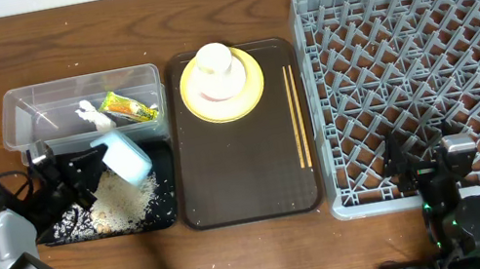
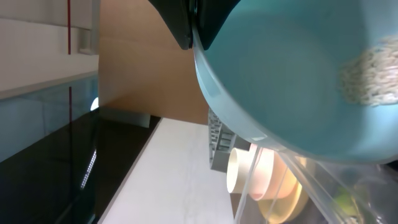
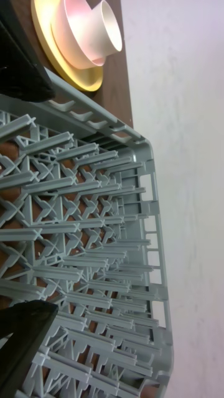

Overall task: Sort waste into correct bins and load items into the dishwasher rack
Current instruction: 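Tip the bowl with the left gripper to dump rice onto the black tray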

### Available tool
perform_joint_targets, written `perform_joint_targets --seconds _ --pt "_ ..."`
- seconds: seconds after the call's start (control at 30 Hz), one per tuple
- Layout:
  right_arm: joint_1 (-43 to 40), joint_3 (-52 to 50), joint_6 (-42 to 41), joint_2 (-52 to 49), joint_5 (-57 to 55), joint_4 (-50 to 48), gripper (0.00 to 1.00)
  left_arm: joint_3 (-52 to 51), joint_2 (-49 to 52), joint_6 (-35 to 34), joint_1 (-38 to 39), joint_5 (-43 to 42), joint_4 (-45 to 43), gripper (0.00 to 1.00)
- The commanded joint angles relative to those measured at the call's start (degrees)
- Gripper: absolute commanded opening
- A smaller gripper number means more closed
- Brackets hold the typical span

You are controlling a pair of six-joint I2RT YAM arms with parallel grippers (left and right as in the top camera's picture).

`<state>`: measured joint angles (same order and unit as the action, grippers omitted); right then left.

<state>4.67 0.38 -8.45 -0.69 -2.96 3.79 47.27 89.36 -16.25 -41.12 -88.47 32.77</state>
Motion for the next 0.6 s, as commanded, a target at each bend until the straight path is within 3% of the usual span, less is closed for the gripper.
perform_joint_targets --seconds 0.0,0.23,0.4,0.57 --pt "-0.4 -0.1 0.8 0.2 0.0 0.2 0.99 -0.3 -0.2 0.1 -1.6 -1.7 2.3 0.06" --pt "-0.4 -0.1 0.8 0.2 0.0 0.2 0.99 -0.3 -1.7 -0.9 -2.0 -1.7 6.6 0.06" --pt "-0.4 -0.1 0.8 0.2 0.0 0.2 0.99 -0.2 -2.9 -4.6 -4.7 -1.7 3.3 0.06" --pt "-0.4 -0.1 0.8 0.2 0.0 0.2 0.99 -0.2 -3.7 -2.5 -4.9 -1.7 3.7 0.06"
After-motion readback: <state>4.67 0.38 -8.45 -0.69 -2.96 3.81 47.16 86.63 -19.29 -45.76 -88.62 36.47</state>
